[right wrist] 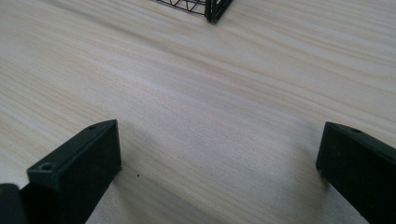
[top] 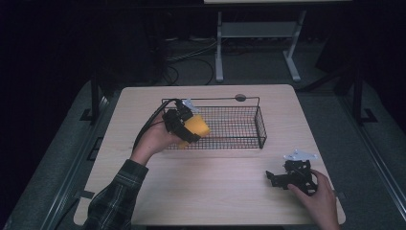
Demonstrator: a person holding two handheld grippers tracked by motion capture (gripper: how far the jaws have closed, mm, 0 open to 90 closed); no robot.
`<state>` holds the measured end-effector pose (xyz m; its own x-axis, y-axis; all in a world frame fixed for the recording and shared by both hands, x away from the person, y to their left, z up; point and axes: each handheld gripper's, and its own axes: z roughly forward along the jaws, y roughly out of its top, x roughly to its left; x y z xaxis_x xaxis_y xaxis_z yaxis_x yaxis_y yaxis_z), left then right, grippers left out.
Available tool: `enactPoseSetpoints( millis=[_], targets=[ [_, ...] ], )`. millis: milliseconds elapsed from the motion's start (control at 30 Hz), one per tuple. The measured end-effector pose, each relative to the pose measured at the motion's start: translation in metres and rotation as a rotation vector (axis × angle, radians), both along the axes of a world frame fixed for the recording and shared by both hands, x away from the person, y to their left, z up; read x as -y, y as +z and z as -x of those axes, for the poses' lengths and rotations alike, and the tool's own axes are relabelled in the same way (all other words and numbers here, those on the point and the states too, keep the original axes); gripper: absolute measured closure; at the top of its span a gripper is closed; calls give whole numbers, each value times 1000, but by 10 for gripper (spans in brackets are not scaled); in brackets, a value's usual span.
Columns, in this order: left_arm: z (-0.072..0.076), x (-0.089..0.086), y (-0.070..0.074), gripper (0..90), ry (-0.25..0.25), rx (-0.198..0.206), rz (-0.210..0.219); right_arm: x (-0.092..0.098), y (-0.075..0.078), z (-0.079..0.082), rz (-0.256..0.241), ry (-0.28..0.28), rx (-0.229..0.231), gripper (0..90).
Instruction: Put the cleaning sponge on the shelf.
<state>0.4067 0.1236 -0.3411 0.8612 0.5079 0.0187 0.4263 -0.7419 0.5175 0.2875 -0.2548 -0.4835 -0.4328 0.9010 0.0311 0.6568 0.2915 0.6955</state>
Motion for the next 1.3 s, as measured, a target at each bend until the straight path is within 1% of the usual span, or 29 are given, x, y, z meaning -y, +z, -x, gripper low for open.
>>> enactPoseSetpoints(
  millis=[233, 467, 833, 900, 1167, 1233, 1300],
  targets=[
    [-15, -8, 1, 223, 32, 3, -15, 0, 0, 0, 2, -1, 2, 0],
    [-28, -15, -5, 223, 81, -2, -13, 0, 0, 0, 2, -1, 2, 0],
    [-50, -26, -22, 223, 152, -15, -5, 0, 0, 0, 2, -1, 2, 0],
    [-54, -27, -25, 224, 155, -17, -7, 0, 0, 0, 2, -1, 2, 0],
    [-63, -29, -39, 223, 191, -23, -6, 0, 0, 0, 2, 0, 2, 0],
    [-65, -30, -42, 223, 189, -24, -14, 0, 0, 0, 2, 0, 2, 0],
    [-67, -30, -46, 223, 194, -26, -11, 0, 0, 0, 2, -1, 2, 0]
  ],
)
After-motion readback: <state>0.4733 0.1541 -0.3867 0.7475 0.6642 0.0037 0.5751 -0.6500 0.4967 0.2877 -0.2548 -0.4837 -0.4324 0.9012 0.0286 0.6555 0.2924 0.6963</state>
